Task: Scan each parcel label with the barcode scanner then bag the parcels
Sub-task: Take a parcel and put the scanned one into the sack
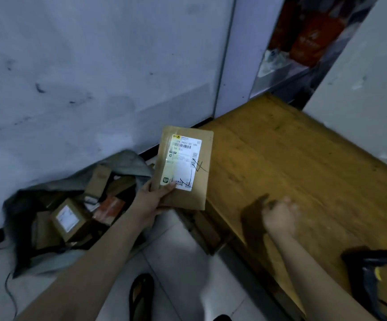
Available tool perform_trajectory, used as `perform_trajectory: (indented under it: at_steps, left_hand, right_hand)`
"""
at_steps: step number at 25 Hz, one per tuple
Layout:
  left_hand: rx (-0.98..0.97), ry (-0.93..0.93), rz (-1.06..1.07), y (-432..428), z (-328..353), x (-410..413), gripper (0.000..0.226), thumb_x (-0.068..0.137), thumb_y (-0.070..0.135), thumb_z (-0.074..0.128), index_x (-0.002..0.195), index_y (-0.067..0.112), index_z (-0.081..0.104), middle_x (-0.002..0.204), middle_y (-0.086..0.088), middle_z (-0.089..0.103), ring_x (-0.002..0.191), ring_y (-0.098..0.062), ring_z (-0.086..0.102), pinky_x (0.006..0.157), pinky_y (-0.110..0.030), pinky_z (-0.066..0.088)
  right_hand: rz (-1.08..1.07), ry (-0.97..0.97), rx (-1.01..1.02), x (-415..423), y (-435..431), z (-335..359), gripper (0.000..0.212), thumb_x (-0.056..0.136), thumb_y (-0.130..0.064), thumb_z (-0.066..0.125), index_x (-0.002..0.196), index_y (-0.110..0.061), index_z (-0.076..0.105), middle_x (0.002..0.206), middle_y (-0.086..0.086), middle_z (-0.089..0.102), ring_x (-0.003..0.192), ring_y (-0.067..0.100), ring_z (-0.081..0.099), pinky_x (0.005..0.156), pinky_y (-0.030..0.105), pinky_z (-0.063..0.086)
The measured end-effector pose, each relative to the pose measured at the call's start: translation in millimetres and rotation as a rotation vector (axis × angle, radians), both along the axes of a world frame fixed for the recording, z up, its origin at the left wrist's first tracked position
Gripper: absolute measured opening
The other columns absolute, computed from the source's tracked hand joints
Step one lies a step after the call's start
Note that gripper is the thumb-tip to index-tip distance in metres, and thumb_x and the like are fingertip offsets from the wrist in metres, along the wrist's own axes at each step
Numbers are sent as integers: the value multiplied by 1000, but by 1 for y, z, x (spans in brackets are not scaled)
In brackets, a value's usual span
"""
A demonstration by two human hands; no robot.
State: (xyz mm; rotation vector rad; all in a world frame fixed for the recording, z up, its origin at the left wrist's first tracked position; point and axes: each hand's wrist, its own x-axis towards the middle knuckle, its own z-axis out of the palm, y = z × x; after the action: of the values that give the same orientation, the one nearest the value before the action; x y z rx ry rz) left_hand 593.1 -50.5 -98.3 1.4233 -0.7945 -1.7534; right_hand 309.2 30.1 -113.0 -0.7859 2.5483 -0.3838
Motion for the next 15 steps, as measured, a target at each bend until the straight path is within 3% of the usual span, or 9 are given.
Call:
perform_trajectory:
  at_steps: [2, 4, 6, 9, 12, 15]
  left_hand:
    - [30, -2, 24, -16, -11, 45, 48, 78, 21, 75, 123, 15, 58, 115, -6, 69, 99, -24, 67, 88, -55, 53]
    - [76, -3, 58, -37, -28, 97, 50, 78, 22, 75, 123, 13, 57, 116, -8, 68, 98, -24, 67, 87, -55, 53]
    - [142, 15, 92, -57, -46, 147, 52, 78, 23, 75, 125, 14, 55, 119, -8, 66, 97, -22, 66, 80, -48, 57]
    - [270, 23, 142, -66, -73, 214, 68, 74, 31, 78, 131, 16, 45, 125, -7, 62, 95, -19, 65, 63, -37, 58]
    - [452, -33, 216, -57, -108, 268, 60, 80, 27, 74, 122, 5, 36, 115, -14, 58, 88, -24, 64, 51, -33, 57]
    - [652, 0, 267, -42, -149, 305, 65, 76, 34, 76, 122, 8, 39, 116, -17, 59, 91, -31, 65, 56, -40, 56]
  right_hand:
    - [165, -198, -173, 69, -49, 2, 43, 96, -21, 45, 135, -2, 39, 133, 23, 48, 119, 39, 49, 99, 42, 41]
    - [228, -415, -284, 150, -93, 9, 39, 99, -24, 42, 134, -8, 46, 133, 13, 53, 119, 30, 52, 100, 36, 40]
    - [195, -644, -276, 227, -131, 1, 40, 99, -34, 42, 131, -12, 52, 128, 4, 55, 114, 20, 51, 97, 30, 37]
    - [113, -941, -111, 319, -162, -40, 55, 89, -57, 48, 129, -19, 52, 117, 0, 63, 101, 19, 59, 83, 36, 46]
    - [143, -988, 136, 384, -173, -78, 55, 82, -47, 63, 127, -22, 43, 112, 2, 63, 94, 20, 63, 75, 35, 51]
    - [255, -887, 334, 426, -176, -112, 52, 86, -23, 66, 131, -12, 42, 118, 8, 59, 97, 21, 61, 77, 32, 52]
